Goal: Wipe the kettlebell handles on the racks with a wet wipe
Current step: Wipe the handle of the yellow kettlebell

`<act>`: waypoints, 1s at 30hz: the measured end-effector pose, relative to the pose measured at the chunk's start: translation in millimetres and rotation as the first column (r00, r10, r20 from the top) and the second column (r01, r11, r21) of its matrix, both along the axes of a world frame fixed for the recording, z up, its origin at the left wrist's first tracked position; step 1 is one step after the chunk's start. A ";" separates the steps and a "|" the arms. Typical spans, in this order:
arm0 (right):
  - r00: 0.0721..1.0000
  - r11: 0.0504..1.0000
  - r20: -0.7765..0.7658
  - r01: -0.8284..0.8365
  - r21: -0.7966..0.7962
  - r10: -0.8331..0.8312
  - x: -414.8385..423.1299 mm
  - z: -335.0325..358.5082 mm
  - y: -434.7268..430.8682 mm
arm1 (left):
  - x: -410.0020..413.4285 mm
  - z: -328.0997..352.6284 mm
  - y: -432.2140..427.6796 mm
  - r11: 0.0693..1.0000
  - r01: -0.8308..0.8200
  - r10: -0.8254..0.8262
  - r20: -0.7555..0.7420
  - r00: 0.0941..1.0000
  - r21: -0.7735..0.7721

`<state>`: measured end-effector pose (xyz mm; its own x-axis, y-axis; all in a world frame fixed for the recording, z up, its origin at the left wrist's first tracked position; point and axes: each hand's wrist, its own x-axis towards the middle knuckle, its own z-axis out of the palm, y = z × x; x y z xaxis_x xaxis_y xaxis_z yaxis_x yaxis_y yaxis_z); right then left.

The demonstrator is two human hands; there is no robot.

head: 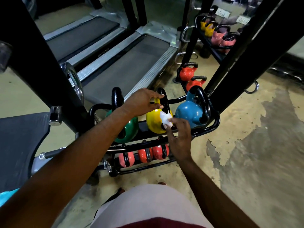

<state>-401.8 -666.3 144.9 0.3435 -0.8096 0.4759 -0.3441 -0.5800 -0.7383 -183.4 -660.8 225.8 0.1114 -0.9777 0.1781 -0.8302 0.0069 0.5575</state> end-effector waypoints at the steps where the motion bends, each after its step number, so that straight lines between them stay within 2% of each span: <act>1: 1.000 1.000 -0.015 -0.002 -0.024 0.002 5.0 3.8 -2.2 | 0.7 1.3 -1.0 1.000 -0.003 0.003 0.001 1.000 -0.005; 4: 0.983 0.987 -0.181 -0.014 -0.158 -0.015 10.3 -4.2 -1.8 | -0.5 -1.9 0.7 1.000 0.005 -0.005 0.004 1.000 0.001; 6: 0.964 0.984 -0.265 -0.018 -0.176 -0.029 3.2 -19.5 7.2 | -3.6 -5.5 2.1 1.000 0.011 -0.011 -0.001 1.000 0.016; 8: 0.966 0.996 -0.256 0.017 -0.091 -0.040 -7.5 -27.7 12.9 | -8.0 -5.4 0.2 0.999 0.027 -0.027 -0.015 1.000 0.020; 11: 0.984 0.996 -0.156 0.088 0.029 -0.083 -15.8 -25.4 4.8 | -9.3 -1.5 -4.0 0.999 0.042 -0.041 -0.020 0.999 0.016; 13: 0.993 0.997 -0.111 0.034 0.069 -0.027 -15.4 -22.2 -3.4 | -3.3 -1.2 -2.5 1.000 0.025 -0.024 -0.020 1.000 0.011; 16: 0.995 0.953 -0.010 -0.090 0.290 0.097 -16.2 -15.6 -2.2 | 4.6 -6.5 3.1 1.000 0.007 -0.007 -0.020 1.000 0.002; 19: 0.989 0.881 0.123 -0.131 0.454 0.083 -14.4 5.0 -7.9 | 1.6 -6.0 -0.1 1.000 0.017 -0.017 -0.035 0.999 -0.001; 21: 0.988 0.859 0.100 -0.154 0.488 0.119 -8.1 14.6 -21.2 | 1.3 -3.5 -2.9 1.000 0.012 -0.012 -0.048 0.999 -0.003; 23: 0.978 0.833 -0.004 -0.176 0.524 0.209 -2.8 10.4 -28.2 | 3.1 -6.1 -0.6 1.000 0.007 -0.007 -0.060 0.998 0.005; 24: 0.970 0.813 -0.039 -0.178 0.555 0.239 -1.9 5.9 -29.0 | 2.9 -8.3 1.8 1.000 0.009 -0.008 -0.063 0.998 0.010; 26: 0.967 0.737 -0.017 -0.182 0.651 0.253 -0.2 6.4 -34.2 | 0.1 -10.9 2.3 1.000 0.016 -0.015 -0.068 0.998 0.012; 29: 0.968 0.490 0.193 -0.249 0.836 0.162 14.6 38.5 -63.8 | -4.1 -3.7 -5.8 1.000 0.013 -0.012 -0.075 0.997 0.006; 30: 0.965 0.431 0.218 -0.261 0.864 0.147 23.0 52.8 -73.9 | -3.5 -1.6 -7.6 1.000 0.010 -0.010 -0.074 0.997 0.005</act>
<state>-378.9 -740.2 197.8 0.5583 -0.7221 -0.4084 -0.2050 0.3569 -0.9114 -186.9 -668.4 224.2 0.1145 -0.9798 0.1641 -0.7865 0.0115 0.6175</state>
